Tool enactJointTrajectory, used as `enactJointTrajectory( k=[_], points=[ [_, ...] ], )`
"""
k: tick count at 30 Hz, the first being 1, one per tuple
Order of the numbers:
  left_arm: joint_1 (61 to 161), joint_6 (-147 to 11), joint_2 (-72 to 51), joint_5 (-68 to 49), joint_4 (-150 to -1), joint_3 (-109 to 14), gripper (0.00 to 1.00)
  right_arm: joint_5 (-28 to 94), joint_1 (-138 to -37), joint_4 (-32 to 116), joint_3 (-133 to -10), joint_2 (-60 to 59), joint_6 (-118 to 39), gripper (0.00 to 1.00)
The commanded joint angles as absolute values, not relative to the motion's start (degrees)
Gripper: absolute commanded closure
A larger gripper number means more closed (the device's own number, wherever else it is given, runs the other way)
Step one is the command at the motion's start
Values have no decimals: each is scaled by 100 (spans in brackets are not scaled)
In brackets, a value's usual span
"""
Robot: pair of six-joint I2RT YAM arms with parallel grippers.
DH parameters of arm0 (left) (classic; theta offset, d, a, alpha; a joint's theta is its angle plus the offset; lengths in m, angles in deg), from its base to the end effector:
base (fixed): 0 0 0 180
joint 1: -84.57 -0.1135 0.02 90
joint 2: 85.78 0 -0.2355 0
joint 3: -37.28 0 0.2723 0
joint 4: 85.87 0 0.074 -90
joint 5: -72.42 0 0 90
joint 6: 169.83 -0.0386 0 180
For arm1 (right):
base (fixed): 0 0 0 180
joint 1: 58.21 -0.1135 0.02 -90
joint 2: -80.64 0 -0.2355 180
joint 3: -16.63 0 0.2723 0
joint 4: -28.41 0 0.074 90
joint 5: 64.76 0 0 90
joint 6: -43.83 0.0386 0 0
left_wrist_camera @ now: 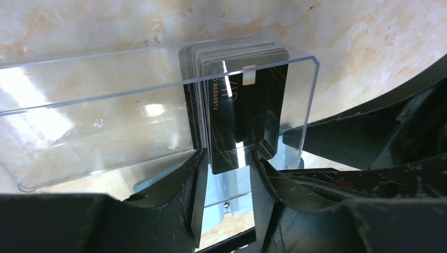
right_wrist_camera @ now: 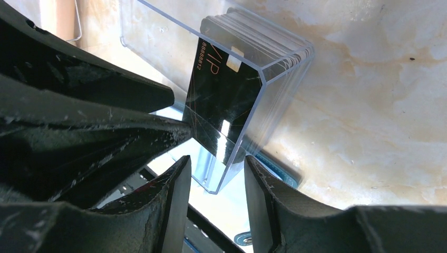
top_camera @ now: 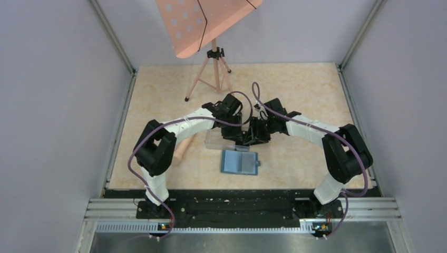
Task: Put the credit cards into the card holder
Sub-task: Pick up the credit card from the storage box.
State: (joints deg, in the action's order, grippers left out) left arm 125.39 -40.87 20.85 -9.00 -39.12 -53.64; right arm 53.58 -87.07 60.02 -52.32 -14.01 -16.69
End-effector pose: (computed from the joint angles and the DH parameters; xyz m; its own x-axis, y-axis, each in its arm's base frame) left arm 0.3000 -0.2667 0.1660 -0.9610 0.0085 -0.2764 0.1213 0.9113 -0.3936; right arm 0.2914 0.1815 0.1393 -0.9612 -0.0352 -0.2736 -0.2026 0.7632 0.6136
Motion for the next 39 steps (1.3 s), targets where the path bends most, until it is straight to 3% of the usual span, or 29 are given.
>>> enactJointTrajectory(
  k=[1, 7, 13, 17, 20, 24, 39],
  points=[
    [12613, -4233, 2056, -1114, -3737, -5701, 58, 5462, -8757, 5860, -5275, -1295, -1770, 58],
    [12631, -4238, 2123, -1164, -3710, -5702, 60, 5460, -8756, 5881, -5265, -1314, -1795, 58],
    [12634, -4195, 2453, -1424, -3382, -5849, 50, 5460, -8757, 5881, -5246, -1344, -1806, 58],
    [12633, -4195, 2561, -1172, -3563, -5816, 64, 5468, -8760, 5876, -5238, -1365, -1813, 58],
    [12632, -4206, 2570, -1155, -3567, -5824, 86, 5468, -8765, 5881, -5237, -1358, -1813, 58],
    [12640, -4218, 2487, -1277, -3517, -5830, 98, 5468, -8756, 5880, -5237, -1358, -1818, 58],
    [12754, -4274, 2274, -1546, -3359, -6016, 100, 5460, -8763, 5883, -5229, -1358, -1814, 58]
  ],
)
